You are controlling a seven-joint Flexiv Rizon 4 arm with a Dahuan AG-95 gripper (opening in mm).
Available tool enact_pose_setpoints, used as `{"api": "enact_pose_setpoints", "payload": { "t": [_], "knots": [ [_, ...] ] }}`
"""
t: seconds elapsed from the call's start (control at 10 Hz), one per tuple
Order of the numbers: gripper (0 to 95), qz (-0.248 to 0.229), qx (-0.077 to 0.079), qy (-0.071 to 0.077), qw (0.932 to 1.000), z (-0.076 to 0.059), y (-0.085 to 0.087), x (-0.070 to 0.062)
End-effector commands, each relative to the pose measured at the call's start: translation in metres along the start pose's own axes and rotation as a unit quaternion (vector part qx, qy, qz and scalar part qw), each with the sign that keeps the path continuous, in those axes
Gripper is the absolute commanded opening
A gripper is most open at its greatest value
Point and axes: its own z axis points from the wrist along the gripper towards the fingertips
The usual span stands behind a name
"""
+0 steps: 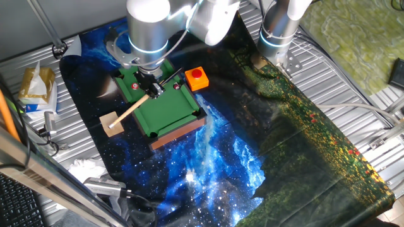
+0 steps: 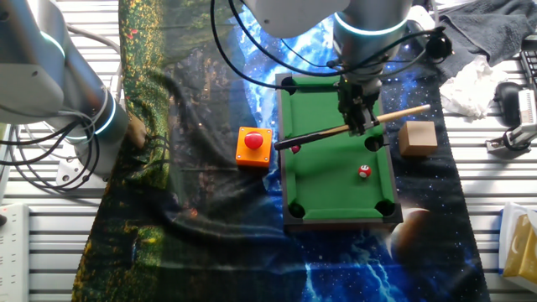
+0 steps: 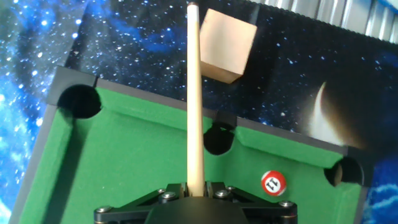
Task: Hit the pool ball
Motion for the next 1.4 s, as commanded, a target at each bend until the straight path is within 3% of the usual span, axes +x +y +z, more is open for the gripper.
{"api": "enact_pose_setpoints", "payload": {
  "t": [0.1, 0.4, 0.6, 0.7, 1.4],
  "knots": [
    [0.0, -0.067, -0.001, -0.001, 0.9977, 0.0, 0.0, 0.0],
    [0.0, -0.076, -0.004, -0.002, 0.9971, 0.0, 0.0, 0.0],
    [0.0, -0.06, -0.012, -0.003, 0.9981, -0.016, 0.001, 0.0],
    [0.0, -0.054, -0.013, -0.001, 0.9984, -0.018, 0.004, 0.001],
    [0.0, 0.002, -0.029, -0.011, 0.9995, -0.009, 0.05, 0.009]
  ]
}}
